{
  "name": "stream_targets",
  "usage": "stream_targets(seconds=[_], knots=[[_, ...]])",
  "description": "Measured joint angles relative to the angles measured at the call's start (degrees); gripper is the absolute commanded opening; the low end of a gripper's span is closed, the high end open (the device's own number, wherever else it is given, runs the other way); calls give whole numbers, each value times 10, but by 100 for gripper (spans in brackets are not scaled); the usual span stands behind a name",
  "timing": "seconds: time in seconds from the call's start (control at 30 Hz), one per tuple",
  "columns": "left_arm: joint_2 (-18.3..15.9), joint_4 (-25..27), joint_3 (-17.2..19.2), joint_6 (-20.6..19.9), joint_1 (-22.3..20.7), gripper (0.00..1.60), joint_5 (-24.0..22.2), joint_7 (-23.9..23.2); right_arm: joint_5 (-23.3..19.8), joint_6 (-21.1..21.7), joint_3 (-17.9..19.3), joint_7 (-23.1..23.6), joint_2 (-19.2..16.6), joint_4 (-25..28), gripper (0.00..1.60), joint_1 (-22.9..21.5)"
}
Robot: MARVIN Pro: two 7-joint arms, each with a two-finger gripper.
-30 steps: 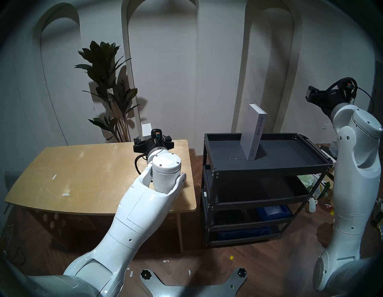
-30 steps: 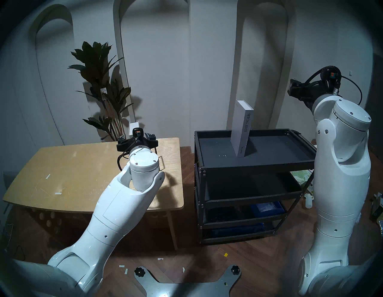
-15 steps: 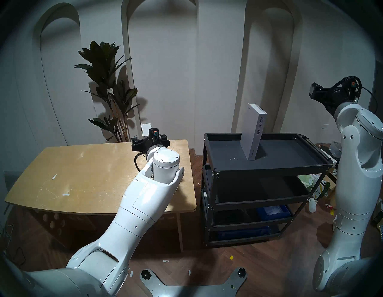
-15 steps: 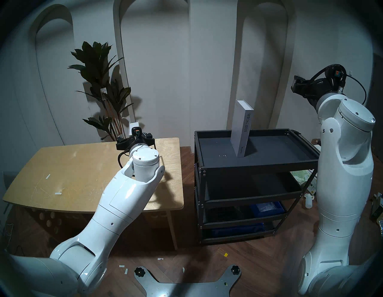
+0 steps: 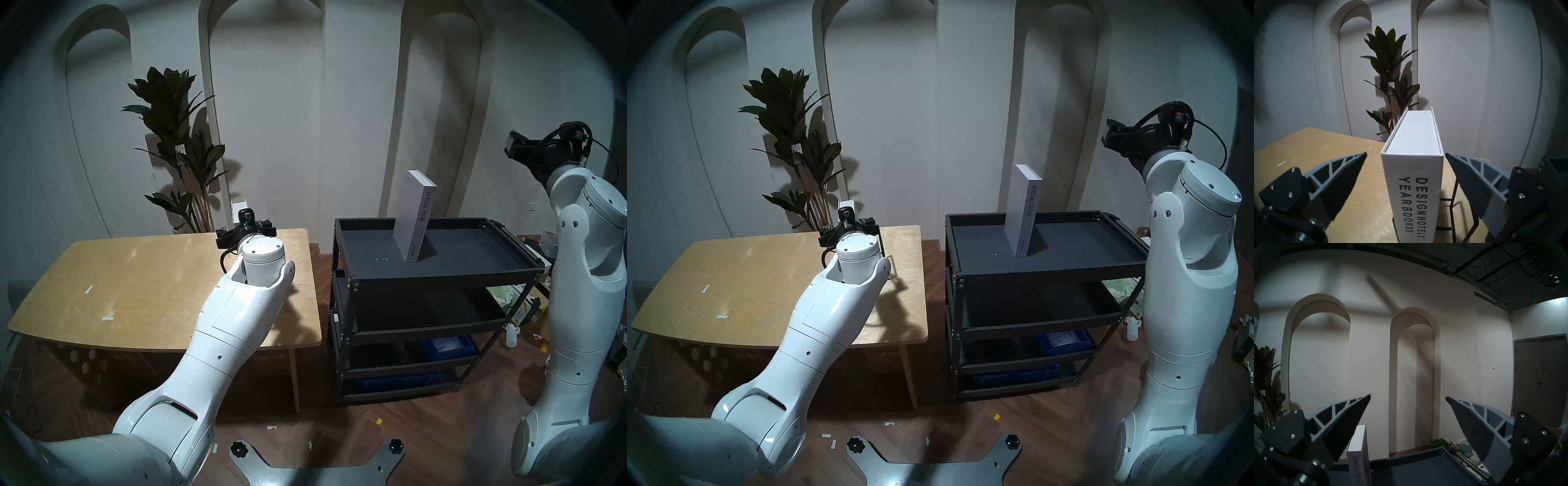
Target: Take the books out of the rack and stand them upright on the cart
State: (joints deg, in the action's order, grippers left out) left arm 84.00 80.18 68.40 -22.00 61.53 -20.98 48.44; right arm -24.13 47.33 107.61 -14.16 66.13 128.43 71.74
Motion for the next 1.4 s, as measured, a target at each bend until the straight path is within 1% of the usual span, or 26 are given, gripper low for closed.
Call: stream_targets(seconds=[0.5,0.87,1.0,1.03,1.1,1.13,1.17,1.2,1.23,1.27,1.3,1.33,1.4], knots=[[-1,-54,1,28,-20,160,5,-21,6,0,-8,-12,6,2,160,-3],[1,-107,0,55,-46,160,11,-37,10,0,-13,-19,10,4,160,-3],[4,-119,-1,64,-54,146,14,-41,11,0,-10,-20,11,5,160,-2],[4,-120,-1,65,-55,142,14,-42,11,0,-10,-20,11,5,160,-2],[5,-124,-1,68,-58,126,15,-43,12,0,-9,-20,11,5,160,-1],[5,-125,-1,71,-60,126,16,-44,12,0,-8,-20,11,5,160,-1],[5,-125,-1,71,-61,96,16,-44,13,0,-8,-20,11,5,160,-1],[6,-125,-1,73,-62,78,16,-45,13,0,-8,-20,11,5,160,-1],[6,-125,-1,74,-63,68,17,-46,13,0,-7,-20,11,5,160,-1],[6,-125,-1,75,-63,46,17,-46,13,0,-7,-19,11,5,160,-1],[6,-125,-1,76,-64,33,17,-47,13,0,-7,-19,12,5,160,-1],[7,-126,-1,76,-64,0,17,-47,13,0,-7,-18,12,5,160,-1],[7,-126,0,77,-64,0,17,-47,11,1,-7,-15,12,5,160,-2]])
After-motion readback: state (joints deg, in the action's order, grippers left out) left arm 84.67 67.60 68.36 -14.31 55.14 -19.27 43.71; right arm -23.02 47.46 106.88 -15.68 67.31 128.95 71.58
